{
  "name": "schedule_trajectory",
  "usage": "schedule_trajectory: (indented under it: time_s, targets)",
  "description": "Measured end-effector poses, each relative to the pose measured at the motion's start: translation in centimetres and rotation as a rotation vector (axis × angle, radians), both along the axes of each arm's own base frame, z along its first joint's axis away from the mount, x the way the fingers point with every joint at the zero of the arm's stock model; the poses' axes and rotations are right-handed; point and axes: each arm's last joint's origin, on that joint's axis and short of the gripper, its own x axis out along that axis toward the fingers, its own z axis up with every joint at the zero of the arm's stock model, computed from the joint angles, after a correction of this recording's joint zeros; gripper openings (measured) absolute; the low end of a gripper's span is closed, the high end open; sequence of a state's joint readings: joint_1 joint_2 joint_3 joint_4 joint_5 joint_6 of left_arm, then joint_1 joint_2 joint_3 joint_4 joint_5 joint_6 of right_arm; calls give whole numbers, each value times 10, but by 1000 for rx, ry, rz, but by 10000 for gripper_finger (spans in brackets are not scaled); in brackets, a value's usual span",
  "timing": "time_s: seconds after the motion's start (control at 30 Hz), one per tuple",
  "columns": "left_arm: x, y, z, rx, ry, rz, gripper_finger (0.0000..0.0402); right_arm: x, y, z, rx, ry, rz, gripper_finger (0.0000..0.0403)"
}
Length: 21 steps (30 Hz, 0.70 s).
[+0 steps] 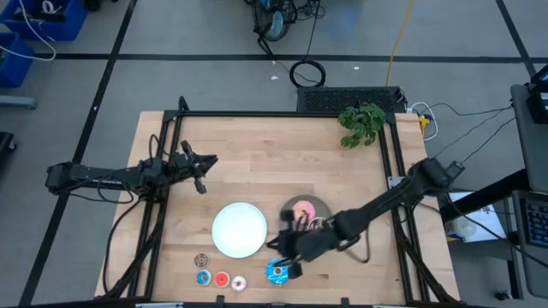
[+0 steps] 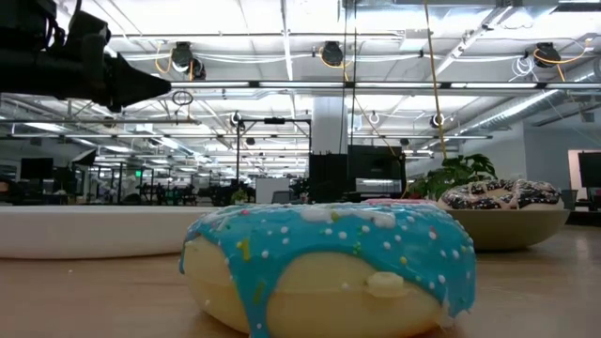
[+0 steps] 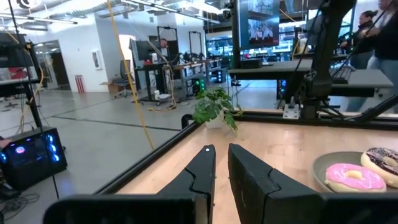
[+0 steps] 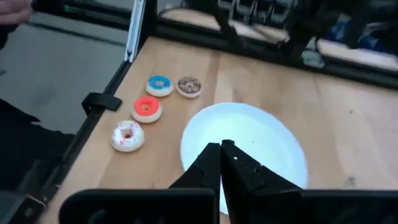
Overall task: Pick & Place donuts
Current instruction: Put the large blue donut on the gray plate
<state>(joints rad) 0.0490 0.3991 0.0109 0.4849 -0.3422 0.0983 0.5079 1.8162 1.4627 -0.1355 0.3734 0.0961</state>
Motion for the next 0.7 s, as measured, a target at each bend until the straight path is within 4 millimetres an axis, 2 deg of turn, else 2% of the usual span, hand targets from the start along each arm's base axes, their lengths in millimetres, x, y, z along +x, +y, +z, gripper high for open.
schedule_trajectory:
  time_s: [0.23, 0.3, 0.43, 0.5, 0.6, 0.7]
  targets:
    - [0, 0, -2, -4, 20, 0, 51, 48, 34, 9, 130, 245, 100, 0]
    - [0, 0, -2, -3, 20, 0, 51, 58, 41, 5, 148, 296, 117, 0]
    - [0, 0, -2, -3, 18, 0, 51, 66, 48, -22, 132, 443, 154, 1]
    - [0, 0, -2, -1, 19, 0, 51, 68, 50, -31, 124, 462, 172, 8]
    - [0, 0, -2, 0, 19, 0, 51, 69, 49, -35, 114, 479, 171, 34]
    - [0, 0, -2, 0, 19, 0, 51, 66, 47, -43, 88, 538, 159, 78]
